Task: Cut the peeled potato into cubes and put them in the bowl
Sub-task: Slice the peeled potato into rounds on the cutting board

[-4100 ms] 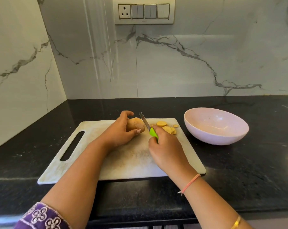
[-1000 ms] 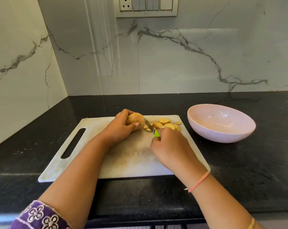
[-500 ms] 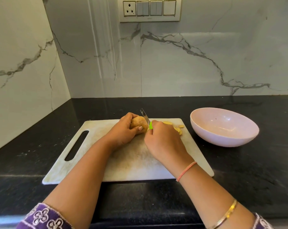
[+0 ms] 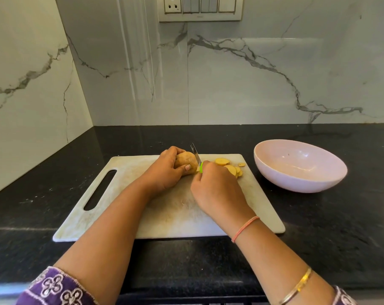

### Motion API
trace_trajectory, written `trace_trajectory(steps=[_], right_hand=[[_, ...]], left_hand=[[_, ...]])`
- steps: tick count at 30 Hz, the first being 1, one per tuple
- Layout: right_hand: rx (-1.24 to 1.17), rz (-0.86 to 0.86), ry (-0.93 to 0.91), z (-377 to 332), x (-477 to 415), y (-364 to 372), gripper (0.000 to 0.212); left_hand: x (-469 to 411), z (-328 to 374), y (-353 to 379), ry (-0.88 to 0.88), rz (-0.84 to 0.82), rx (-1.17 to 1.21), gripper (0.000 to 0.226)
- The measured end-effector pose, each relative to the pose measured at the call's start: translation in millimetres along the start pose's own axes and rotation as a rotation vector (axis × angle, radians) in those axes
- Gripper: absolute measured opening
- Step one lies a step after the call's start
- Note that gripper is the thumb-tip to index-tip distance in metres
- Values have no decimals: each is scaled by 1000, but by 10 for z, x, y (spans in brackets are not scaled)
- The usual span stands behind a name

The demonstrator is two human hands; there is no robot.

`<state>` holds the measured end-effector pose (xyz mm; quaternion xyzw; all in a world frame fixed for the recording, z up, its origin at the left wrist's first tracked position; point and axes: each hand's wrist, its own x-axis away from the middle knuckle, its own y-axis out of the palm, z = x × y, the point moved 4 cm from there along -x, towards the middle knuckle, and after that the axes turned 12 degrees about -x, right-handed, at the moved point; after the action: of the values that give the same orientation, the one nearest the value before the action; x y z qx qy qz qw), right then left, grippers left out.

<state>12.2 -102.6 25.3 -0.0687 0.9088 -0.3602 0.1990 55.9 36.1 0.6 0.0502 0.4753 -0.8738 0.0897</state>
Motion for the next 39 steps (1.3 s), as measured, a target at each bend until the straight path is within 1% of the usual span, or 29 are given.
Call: trace_trajectory(steps=[4, 8, 10, 15, 17, 20, 24, 27, 31, 33, 37, 39], right_hand=[[21, -12, 7, 50, 47, 51, 20], [46, -40, 14, 26, 26, 18, 18], [55, -76, 38, 13, 32, 16, 14], [98, -217, 92, -13, 115, 65, 14], [105, -214, 88, -24, 100, 44, 17], [108, -206, 68, -33, 71, 16, 12], [118, -230, 69, 41, 114, 20, 17], [116, -237, 65, 71, 104, -24, 16], [119, -231, 69, 92, 76, -66, 26], [119, -225, 72, 112, 86, -61, 23], [117, -209, 57, 131, 111, -54, 26], [110, -219, 70, 143, 122, -77, 22]], left_hand=[[3, 16, 22, 13, -4, 0, 32], [-5, 29, 7, 8, -1, 1, 32], [5, 24, 20, 6, -9, 3, 31], [39, 9, 2, 14, -28, 19, 29], [31, 31, -24, 13, -28, 23, 30], [15, 41, -25, -9, -22, 23, 34], [43, 6, 31, -49, -24, 10, 37], [36, 22, 14, -50, -34, 7, 35], [39, 53, -13, -39, -36, 12, 29], [54, 60, -10, -34, -26, 1, 32], [64, 60, -9, -28, -17, 5, 36], [66, 52, -10, -31, -15, 17, 35]])
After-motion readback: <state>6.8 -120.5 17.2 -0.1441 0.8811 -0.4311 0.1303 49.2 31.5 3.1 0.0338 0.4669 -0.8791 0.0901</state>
